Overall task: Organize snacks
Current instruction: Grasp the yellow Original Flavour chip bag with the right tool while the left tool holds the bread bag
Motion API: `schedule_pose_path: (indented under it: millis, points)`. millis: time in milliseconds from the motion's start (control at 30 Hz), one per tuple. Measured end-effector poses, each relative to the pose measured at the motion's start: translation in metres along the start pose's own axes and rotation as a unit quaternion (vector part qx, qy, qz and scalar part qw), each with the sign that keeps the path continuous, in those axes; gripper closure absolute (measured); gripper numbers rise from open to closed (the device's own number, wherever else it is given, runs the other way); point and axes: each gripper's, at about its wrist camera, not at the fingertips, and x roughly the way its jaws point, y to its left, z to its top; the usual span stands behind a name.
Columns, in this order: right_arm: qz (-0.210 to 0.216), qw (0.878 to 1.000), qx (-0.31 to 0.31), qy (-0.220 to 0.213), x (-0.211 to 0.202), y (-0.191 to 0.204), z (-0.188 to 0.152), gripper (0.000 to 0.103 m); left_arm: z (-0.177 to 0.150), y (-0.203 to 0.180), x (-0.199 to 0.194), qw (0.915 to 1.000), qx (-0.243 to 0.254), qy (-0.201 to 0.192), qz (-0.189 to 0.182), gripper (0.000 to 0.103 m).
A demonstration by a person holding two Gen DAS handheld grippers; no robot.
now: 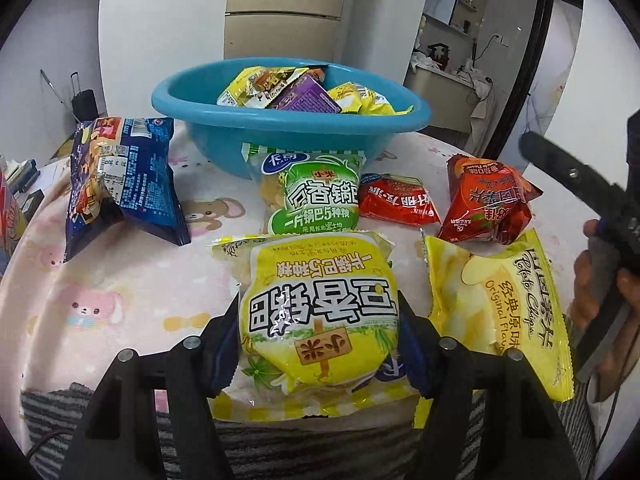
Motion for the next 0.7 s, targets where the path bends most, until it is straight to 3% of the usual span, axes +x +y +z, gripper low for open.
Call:
schedule_pose_path:
  millis: [267,367,467,533,600,700]
  points:
    - [0.037,0.999,-0.02,0.017,0.009,0.003,-0.003,0.0,0.001,-0.001,-0.002,0.9999,-0.001,-0.006,0.009,0.034]
    - [0.075,0.995,-0.053,0.038,0.01,0.015,-0.006,0.0,0.001,-0.002,-0.004,0.9999,0.002,-0.011,0.011,0.034]
    - [0.122,0.981,-0.128,0.08,0.01,0.038,-0.019,0.0,0.002,0.0,-0.005,0.9998,-0.006,-0.012,0.015,0.034]
    - [0.158,0.96,-0.2,0.111,0.008,0.061,-0.032,0.0,0.003,0.0,-0.004,0.9998,-0.007,-0.009,0.018,0.034]
    - [0.17,0.946,-0.246,0.127,0.005,0.076,-0.043,0.0,0.003,-0.002,-0.006,0.9997,-0.002,-0.013,0.021,0.034]
    - [0.172,0.935,-0.266,0.157,0.005,0.081,-0.052,0.0,0.002,-0.005,-0.004,0.9996,0.005,-0.009,0.026,0.034]
